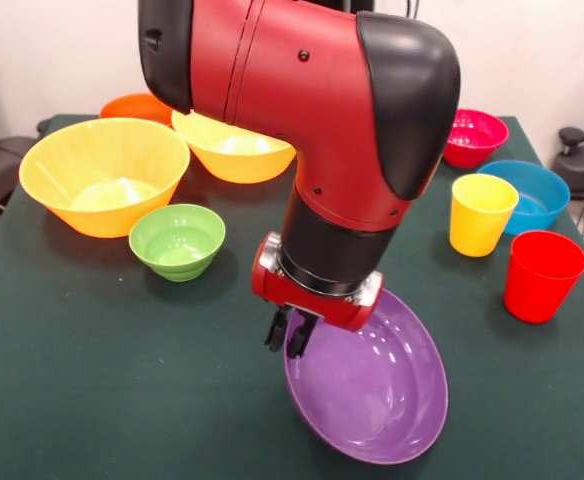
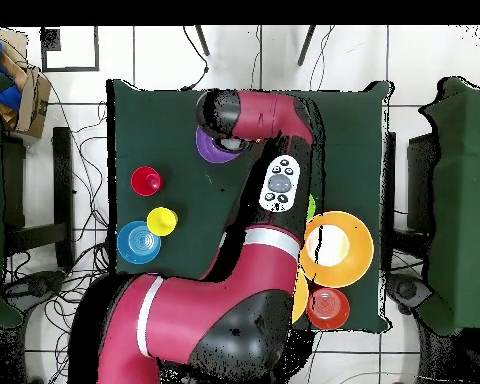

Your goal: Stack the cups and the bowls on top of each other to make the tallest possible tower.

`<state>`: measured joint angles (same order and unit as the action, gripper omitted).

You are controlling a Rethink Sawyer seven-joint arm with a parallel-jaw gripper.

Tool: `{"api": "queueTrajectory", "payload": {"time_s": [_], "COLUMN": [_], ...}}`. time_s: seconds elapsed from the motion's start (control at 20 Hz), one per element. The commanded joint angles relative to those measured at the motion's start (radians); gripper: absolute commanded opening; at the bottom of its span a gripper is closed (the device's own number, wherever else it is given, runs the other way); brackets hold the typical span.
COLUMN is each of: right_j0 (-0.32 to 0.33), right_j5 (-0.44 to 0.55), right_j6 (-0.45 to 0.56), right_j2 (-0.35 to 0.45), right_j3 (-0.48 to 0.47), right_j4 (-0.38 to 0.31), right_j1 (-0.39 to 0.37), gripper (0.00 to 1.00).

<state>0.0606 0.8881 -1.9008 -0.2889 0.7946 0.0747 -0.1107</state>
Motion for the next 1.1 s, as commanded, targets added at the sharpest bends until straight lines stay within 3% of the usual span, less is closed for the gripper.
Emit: {"api": "queueTrajectory", "payload": {"time_s": [0.05,0.3,0.45,0.65,0.85,1.1], "right_j0": [0.046,0.050,0.042,0.043,0.068,0.102], "right_j5": [-0.299,-0.309,-0.225,-0.119,-0.091,-0.119], "right_j6": [-0.037,0.003,0.022,0.043,0.073,0.101], "right_j2": [0.140,0.160,0.158,0.156,0.160,0.172], "right_j3": [0.237,0.349,0.463,0.528,0.574,0.581], "right_j4": [-0.029,-0.025,0.007,0.021,0.009,-0.033], "right_j1": [-0.134,-0.244,-0.389,-0.499,-0.550,-0.527], "gripper": [0.00,0.00,0.00,0.00,0.00,0.00]}}
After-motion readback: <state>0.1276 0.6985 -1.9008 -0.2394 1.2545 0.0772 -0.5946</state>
